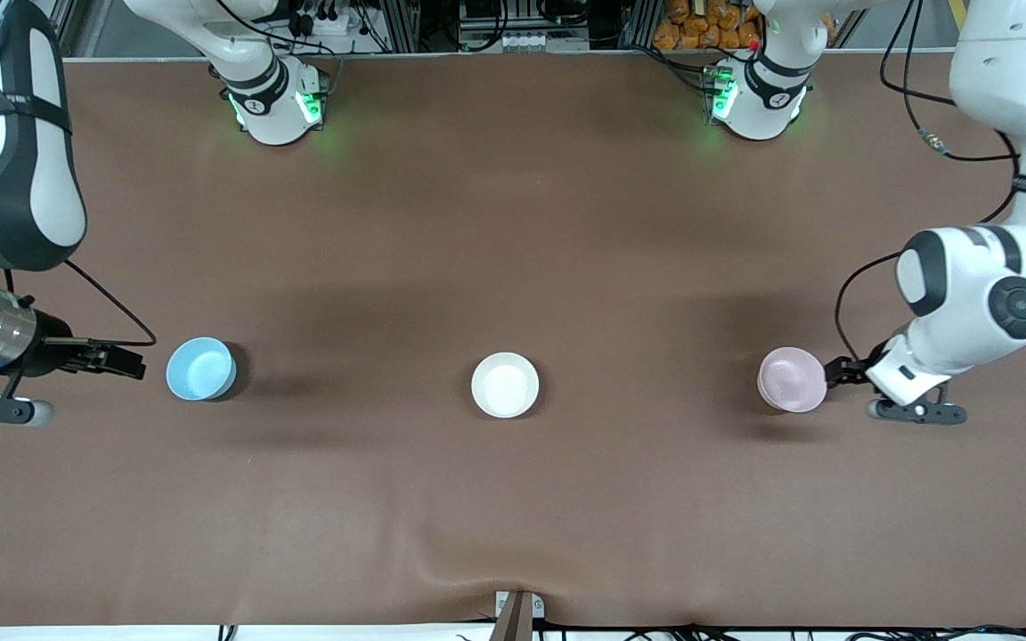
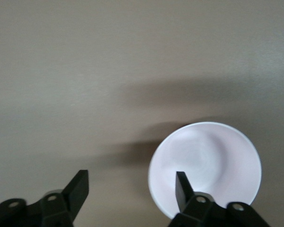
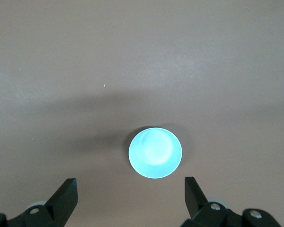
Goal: Stack pink and blue bowls on white bowl
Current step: 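Grasp the pink bowl with the left gripper while the right gripper grasps blue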
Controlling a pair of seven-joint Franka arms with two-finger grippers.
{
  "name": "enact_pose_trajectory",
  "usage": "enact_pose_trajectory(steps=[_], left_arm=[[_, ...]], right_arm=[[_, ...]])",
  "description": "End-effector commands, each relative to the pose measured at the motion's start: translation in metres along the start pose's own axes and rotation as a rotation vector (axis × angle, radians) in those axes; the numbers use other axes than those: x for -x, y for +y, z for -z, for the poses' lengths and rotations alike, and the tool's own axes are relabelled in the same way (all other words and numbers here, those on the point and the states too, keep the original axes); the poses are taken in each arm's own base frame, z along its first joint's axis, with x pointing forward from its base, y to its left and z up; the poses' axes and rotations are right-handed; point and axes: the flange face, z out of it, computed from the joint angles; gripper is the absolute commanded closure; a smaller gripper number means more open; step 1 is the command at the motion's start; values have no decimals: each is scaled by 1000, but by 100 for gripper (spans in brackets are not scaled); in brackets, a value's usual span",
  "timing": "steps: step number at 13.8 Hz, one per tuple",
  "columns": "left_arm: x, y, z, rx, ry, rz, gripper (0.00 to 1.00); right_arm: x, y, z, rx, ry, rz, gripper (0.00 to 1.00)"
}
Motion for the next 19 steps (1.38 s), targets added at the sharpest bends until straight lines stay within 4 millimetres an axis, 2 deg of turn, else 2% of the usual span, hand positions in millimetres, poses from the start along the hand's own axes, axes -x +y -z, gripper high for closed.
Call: enact_pose_trajectory(steps=[1, 3, 5, 6, 8, 10, 11, 12, 13, 14, 16, 17, 18, 19], left_arm=[[-3, 6, -10, 17, 23, 29, 35], [-2, 10, -16, 23, 18, 33, 39], [-1, 8, -18, 25, 15, 36, 43], [0, 6, -26, 27, 3, 39, 46], [1, 8, -30, 30, -3, 39, 57], [2, 10, -34, 37, -7, 44, 58], [2, 11, -36, 38, -10, 42, 64], [2, 10, -38, 38, -12, 44, 72], [2, 10, -37, 38, -10, 44, 90], [2, 10, -37, 38, -10, 42, 100], [1, 13, -36, 43, -9, 35, 100], [1, 16, -35, 48, -7, 30, 100], [-2, 19, -30, 50, 0, 26, 100], [-5, 30, -20, 68, 5, 41, 100]], right_arm=[[0, 6, -10, 7, -36, -9, 0], [2, 11, -21, 8, -62, -14, 0], [10, 26, -45, 5, -107, -7, 0], [14, 27, -51, 2, -110, 35, 0], [17, 22, -49, 1, -86, 59, 0], [24, 24, -62, 19, -115, 73, 0], [30, 24, -69, 33, -133, 85, 0], [33, 18, -68, 49, -127, 103, 0], [33, 17, -70, 63, -116, 112, 0], [32, 20, -76, 72, -100, 117, 0], [40, 34, -104, 71, -60, 157, 0], [48, 43, -124, 68, -36, 163, 0], [57, 46, -148, 65, -11, 162, 0], [65, 44, -173, 63, 17, 169, 0]])
